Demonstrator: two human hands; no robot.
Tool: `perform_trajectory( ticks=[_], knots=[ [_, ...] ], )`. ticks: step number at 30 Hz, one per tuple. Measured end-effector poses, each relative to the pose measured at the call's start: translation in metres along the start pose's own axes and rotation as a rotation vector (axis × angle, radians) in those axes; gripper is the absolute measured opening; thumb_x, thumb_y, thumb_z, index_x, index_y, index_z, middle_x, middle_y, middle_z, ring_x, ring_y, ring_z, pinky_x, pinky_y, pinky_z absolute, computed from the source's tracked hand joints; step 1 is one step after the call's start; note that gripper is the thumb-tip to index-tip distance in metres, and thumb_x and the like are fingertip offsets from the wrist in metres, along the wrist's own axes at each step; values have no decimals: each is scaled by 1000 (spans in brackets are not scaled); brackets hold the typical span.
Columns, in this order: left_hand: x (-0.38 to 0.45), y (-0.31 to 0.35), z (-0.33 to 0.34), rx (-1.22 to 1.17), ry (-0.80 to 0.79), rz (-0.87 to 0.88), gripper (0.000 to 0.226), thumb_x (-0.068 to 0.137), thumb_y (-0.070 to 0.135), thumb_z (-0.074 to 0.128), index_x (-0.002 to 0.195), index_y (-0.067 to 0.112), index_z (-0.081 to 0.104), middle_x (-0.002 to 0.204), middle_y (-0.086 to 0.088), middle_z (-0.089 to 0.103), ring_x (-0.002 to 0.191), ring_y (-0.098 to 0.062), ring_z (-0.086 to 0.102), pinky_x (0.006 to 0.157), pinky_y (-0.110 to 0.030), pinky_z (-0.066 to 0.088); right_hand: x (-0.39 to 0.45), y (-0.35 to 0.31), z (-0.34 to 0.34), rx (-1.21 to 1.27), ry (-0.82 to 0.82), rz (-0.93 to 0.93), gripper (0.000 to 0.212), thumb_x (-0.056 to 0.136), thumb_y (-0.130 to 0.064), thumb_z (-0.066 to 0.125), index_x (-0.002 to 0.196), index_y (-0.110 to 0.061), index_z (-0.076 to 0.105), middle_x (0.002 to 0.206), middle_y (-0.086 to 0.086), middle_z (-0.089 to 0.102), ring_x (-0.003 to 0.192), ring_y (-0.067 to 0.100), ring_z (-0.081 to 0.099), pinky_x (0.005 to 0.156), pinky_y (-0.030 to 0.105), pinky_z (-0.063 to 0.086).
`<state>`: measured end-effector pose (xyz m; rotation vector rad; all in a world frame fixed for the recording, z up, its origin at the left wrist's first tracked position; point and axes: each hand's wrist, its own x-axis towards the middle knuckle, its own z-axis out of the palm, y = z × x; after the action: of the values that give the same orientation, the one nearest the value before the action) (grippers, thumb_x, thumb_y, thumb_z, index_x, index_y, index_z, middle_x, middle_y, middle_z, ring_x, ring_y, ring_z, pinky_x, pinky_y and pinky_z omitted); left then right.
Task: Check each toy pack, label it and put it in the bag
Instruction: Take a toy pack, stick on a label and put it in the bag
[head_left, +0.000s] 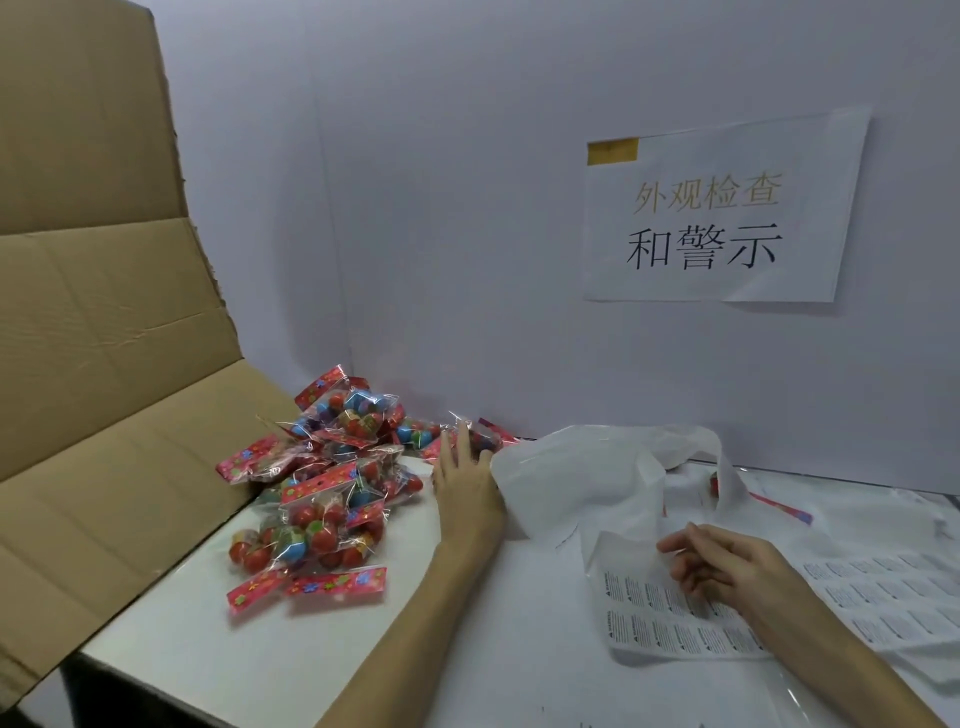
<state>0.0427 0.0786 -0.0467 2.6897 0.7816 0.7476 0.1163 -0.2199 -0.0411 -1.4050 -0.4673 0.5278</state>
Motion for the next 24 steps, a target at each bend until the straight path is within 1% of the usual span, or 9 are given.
perform_trajectory(
  ticks=[2, 5, 6, 11, 14, 16, 19, 22, 24],
  knots=[
    [-9, 11, -2, 23, 76, 17, 30, 100, 26, 65, 129, 16, 68, 171, -15, 20, 159, -39, 11, 127, -52, 9, 0, -1, 1, 10, 1, 2, 39, 87, -31, 60, 88, 3, 79, 76, 24, 67, 65, 25, 63, 56, 22, 54],
    [-12, 20, -11, 32, 201, 142, 35, 79, 19, 89, 111, 10, 78, 147, -21, 56, 140, -43, 50, 113, -58, 38, -1, -2, 1, 22, 9, 1, 39, 88, -29, 60, 89, 5, 78, 75, 24, 66, 63, 24, 63, 55, 22, 54],
    [-11, 20, -13, 43, 237, 164, 37, 74, 19, 93, 108, 9, 79, 139, -20, 62, 133, -42, 56, 109, -57, 43, -1, -2, 1, 24, 15, 3, 39, 87, -29, 60, 90, 6, 78, 76, 24, 67, 63, 24, 64, 55, 22, 54],
    [-8, 12, -17, -122, 287, 31, 32, 96, 28, 71, 119, 6, 65, 121, -12, 67, 116, -32, 60, 109, -44, 43, -4, -5, 1, -34, 10, 0, 36, 86, -33, 62, 96, -2, 79, 82, 23, 70, 69, 27, 67, 60, 24, 57],
    [-5, 5, -20, -148, 315, -44, 33, 101, 32, 64, 119, 4, 65, 116, -12, 69, 117, -31, 60, 113, -46, 36, -7, -5, 3, -212, 26, -106, 21, 96, -27, 62, 111, -25, 77, 93, 15, 76, 84, 33, 73, 70, 30, 60],
    [-4, 2, -21, -161, 366, -56, 31, 103, 33, 60, 115, 5, 67, 113, -11, 71, 119, -30, 59, 113, -49, 31, -9, -2, 4, -424, 27, -215, 34, 96, -34, 61, 129, -42, 67, 108, -2, 75, 99, 18, 72, 80, 26, 59],
    [-4, 4, -25, -181, 458, -30, 32, 101, 33, 52, 107, 8, 72, 108, -8, 74, 116, -30, 59, 105, -53, 33, -13, -1, 7, -687, -65, -297, 50, 94, -52, 57, 141, -65, 45, 142, -32, 49, 126, -5, 53, 96, 19, 51],
    [-6, 10, -27, -196, 506, 53, 18, 100, 19, 61, 108, 8, 73, 108, -9, 74, 109, -32, 62, 98, -48, 37, -8, 5, 13, -1014, -96, -291, 49, 96, -66, 43, 145, -70, 35, 166, -30, 13, 149, 1, 20, 121, 36, 27],
    [-8, 15, -28, -296, 508, 77, 17, 102, 12, 62, 112, 2, 72, 105, -14, 74, 102, -35, 64, 94, -43, 43, -5, 9, 17, -1201, -93, -230, 57, 91, -76, 23, 147, -69, 28, 170, -23, -1, 152, 7, 7, 124, 39, 16]
  ],
)
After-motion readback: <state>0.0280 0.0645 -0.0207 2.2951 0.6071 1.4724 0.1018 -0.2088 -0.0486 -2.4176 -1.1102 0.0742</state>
